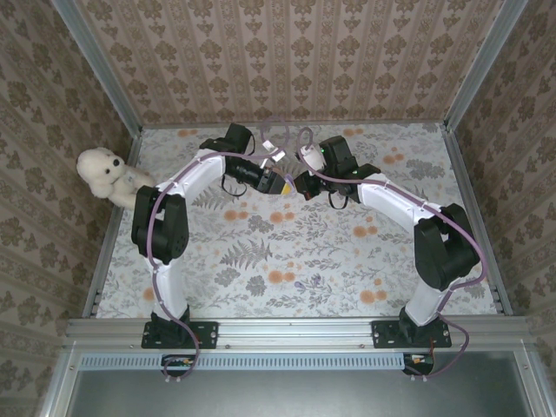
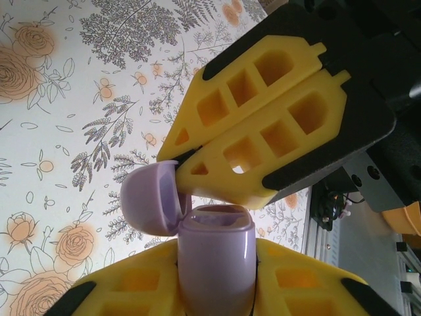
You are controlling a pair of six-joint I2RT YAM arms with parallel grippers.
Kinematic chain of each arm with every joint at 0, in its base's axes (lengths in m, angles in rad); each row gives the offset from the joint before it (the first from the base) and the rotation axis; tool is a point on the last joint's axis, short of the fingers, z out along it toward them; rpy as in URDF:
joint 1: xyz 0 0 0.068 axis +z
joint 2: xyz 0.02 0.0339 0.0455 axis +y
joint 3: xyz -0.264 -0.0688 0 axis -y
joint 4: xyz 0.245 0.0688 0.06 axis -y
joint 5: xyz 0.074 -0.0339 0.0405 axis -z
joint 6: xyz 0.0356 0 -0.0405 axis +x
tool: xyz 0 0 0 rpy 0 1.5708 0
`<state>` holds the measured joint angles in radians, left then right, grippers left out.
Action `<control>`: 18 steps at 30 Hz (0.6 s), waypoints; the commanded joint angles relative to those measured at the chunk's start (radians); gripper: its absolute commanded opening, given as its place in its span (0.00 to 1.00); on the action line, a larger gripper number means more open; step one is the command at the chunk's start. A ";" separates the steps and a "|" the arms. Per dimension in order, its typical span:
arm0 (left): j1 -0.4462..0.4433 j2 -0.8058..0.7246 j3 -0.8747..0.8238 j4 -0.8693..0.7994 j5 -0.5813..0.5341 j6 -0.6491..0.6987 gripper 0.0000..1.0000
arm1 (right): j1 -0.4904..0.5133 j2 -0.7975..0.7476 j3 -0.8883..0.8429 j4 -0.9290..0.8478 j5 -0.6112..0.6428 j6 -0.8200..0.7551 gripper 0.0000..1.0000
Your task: Insert wireless bluetooth earbuds into charging case
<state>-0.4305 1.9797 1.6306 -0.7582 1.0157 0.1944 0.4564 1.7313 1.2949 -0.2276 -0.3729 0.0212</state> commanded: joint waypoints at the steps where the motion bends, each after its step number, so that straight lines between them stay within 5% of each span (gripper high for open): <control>1: 0.001 -0.001 0.025 0.011 0.018 0.002 0.22 | 0.007 0.010 0.031 -0.002 -0.003 -0.017 0.00; 10: 0.012 -0.061 -0.054 0.110 0.021 -0.041 0.09 | -0.023 -0.005 0.061 -0.041 0.025 0.007 0.34; 18: 0.031 -0.125 -0.159 0.240 -0.001 -0.092 0.00 | -0.066 -0.136 0.034 -0.078 -0.126 0.115 0.62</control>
<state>-0.4110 1.9102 1.4967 -0.5949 1.0134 0.1352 0.4011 1.6844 1.3231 -0.2779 -0.4240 0.0834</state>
